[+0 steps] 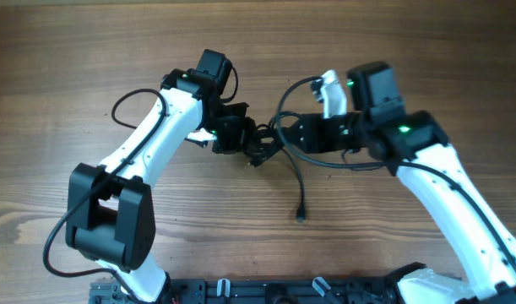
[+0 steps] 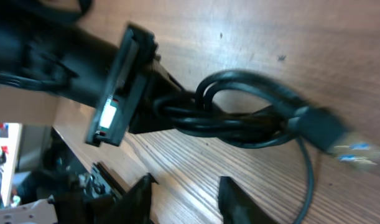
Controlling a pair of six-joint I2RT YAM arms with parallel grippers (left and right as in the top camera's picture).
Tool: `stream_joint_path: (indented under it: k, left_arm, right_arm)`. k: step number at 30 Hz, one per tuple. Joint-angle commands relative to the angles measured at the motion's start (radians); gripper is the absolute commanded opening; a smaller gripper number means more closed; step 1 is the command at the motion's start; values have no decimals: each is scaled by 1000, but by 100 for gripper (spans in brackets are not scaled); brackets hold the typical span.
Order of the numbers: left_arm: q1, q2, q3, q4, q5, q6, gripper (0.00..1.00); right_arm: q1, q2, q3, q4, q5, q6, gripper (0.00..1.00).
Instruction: Untangle cables
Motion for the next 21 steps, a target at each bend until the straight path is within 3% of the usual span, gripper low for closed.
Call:
stream_joint_path:
  k: [1, 4, 8, 17, 21]
  left_arm:
    - [2, -17, 6, -5, 64, -31, 4]
    - [3, -17, 6, -24, 109, 97, 4]
    - [3, -17, 6, -117, 110, 156, 4]
    - [24, -17, 6, -163, 216, 286, 4]
    - [37, -17, 6, -163, 326, 451, 4]
  right_arm:
    - [53, 67, -14, 35, 109, -89, 29]
    - [61, 105, -14, 45, 130, -293, 29]
    - [61, 127, -14, 34, 130, -453, 29]
    - [131, 151, -15, 27, 53, -570, 29]
    - [147, 179, -15, 43, 55, -560, 28]
